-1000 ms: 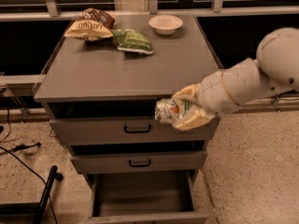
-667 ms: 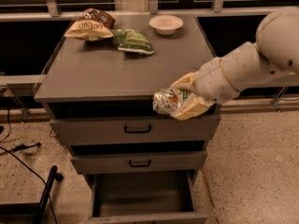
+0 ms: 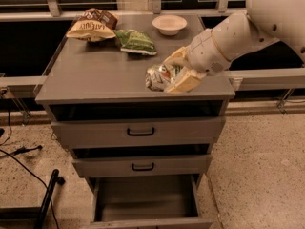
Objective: Pick 7up can from bottom drawer and place on counter
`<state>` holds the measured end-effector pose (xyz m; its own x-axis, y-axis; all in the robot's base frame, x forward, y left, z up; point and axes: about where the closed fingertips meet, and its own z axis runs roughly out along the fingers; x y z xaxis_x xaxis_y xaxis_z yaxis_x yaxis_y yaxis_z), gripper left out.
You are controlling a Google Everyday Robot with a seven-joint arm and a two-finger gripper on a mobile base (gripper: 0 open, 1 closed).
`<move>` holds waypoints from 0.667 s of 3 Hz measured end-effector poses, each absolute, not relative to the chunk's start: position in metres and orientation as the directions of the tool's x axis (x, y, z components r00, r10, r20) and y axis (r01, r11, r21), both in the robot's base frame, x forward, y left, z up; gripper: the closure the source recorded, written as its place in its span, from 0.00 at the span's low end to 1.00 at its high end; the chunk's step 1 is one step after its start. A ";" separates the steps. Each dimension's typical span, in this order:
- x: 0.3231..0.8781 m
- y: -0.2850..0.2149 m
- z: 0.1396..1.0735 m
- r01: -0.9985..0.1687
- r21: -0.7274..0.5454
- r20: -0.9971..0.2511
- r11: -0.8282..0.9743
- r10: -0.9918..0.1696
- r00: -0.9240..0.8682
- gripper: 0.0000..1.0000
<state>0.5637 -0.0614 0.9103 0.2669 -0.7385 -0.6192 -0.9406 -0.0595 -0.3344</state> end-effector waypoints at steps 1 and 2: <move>0.590 -0.043 0.914 -0.932 -0.353 -0.628 -0.084 -0.717 0.302 1.00; 0.615 -0.022 0.909 -0.927 -0.360 -0.636 -0.106 -0.699 0.327 1.00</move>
Offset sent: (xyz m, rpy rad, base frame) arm 0.0680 0.0508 0.0016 0.0508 -0.0380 0.0801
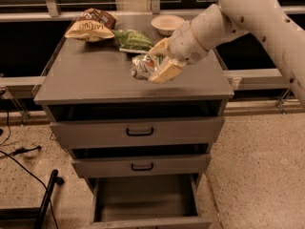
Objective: Pick 7up can from bottom drawer and place on counter
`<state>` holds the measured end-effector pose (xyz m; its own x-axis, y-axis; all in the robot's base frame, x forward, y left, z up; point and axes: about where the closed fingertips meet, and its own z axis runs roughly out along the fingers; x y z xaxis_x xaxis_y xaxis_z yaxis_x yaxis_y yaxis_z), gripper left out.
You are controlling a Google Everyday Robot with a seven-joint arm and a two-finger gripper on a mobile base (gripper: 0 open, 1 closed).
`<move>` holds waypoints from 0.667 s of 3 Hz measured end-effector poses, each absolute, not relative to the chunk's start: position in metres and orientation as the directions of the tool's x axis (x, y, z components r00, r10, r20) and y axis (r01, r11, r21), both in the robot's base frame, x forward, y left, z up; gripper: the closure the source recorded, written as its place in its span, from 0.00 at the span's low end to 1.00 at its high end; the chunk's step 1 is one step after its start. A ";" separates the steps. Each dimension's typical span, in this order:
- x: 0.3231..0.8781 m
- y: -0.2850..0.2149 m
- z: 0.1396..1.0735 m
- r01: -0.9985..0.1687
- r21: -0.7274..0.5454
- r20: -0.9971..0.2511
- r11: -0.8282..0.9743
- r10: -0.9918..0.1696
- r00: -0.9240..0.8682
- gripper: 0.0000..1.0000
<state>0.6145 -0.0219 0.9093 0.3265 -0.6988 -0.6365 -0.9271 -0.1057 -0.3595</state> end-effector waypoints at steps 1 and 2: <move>0.627 -0.012 0.903 -0.928 -0.355 -0.636 -0.115 -0.698 0.330 1.00; 0.638 -0.006 0.888 -0.938 -0.328 -0.636 -0.113 -0.707 0.308 1.00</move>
Offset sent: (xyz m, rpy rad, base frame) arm 0.0317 0.0166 -0.0259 -0.0229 0.0385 -0.0044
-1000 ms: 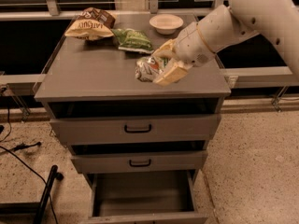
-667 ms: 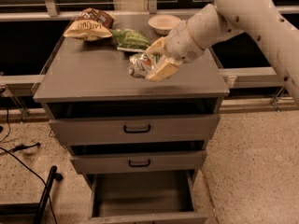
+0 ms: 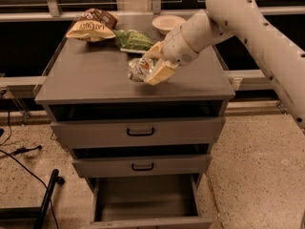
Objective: Pick 7up can from bottom drawer and place on counter
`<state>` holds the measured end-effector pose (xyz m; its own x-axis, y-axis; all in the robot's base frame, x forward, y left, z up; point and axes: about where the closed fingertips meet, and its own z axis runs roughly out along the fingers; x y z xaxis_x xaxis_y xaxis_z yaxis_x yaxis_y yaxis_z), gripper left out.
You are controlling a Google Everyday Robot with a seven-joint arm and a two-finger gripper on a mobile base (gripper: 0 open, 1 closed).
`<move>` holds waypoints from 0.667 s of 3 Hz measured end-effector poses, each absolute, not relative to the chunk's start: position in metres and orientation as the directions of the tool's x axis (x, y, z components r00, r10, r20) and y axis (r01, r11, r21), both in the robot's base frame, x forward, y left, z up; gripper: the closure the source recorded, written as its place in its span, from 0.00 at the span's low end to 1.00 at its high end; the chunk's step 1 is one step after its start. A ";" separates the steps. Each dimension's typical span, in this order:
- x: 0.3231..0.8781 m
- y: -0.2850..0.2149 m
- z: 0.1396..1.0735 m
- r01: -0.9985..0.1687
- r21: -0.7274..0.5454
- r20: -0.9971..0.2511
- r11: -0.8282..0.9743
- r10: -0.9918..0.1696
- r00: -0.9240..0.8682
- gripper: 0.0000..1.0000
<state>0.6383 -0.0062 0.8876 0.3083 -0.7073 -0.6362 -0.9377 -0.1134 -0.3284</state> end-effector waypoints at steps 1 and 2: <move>0.643 -0.006 0.878 -0.944 -0.311 -0.638 -0.108 -0.713 0.291 1.00; 0.644 -0.007 0.866 -0.952 -0.290 -0.640 -0.101 -0.719 0.271 1.00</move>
Offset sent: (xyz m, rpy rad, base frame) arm 0.0076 -0.0080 -0.0317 -0.0166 0.0588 -0.0367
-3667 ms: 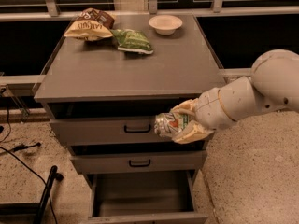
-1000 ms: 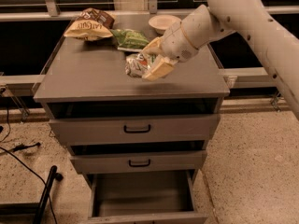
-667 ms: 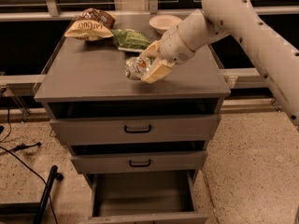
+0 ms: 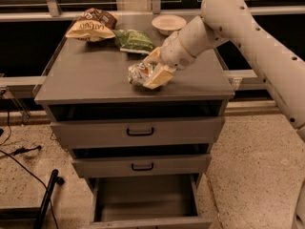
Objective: Pick 7up can from bottom drawer and place on counter
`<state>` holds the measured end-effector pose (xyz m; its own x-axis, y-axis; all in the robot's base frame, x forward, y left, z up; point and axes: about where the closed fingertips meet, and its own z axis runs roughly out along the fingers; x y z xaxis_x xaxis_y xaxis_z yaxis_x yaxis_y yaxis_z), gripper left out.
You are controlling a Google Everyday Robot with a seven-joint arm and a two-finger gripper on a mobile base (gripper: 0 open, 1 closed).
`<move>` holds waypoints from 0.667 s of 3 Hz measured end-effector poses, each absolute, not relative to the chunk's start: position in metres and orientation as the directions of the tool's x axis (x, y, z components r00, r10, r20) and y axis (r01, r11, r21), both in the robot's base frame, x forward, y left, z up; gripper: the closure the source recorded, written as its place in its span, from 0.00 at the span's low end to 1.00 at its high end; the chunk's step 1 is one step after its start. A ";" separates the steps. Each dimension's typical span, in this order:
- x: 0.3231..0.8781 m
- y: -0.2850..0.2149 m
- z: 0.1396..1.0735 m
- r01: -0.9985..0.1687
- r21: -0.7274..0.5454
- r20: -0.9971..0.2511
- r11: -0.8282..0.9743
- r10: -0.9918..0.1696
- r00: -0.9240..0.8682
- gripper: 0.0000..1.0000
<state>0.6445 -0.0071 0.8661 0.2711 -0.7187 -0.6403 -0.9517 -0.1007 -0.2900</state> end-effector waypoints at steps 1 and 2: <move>0.644 -0.007 0.857 -0.957 -0.273 -0.642 -0.100 -0.722 0.259 1.00; 0.643 -0.007 0.858 -0.958 -0.267 -0.642 -0.101 -0.723 0.255 1.00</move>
Offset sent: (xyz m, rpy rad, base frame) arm -0.0049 -0.0033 -0.0258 -0.0184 0.0525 -0.0108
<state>0.6433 -0.0066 0.8577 0.2550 -0.7232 -0.6418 -0.9583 -0.1005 -0.2674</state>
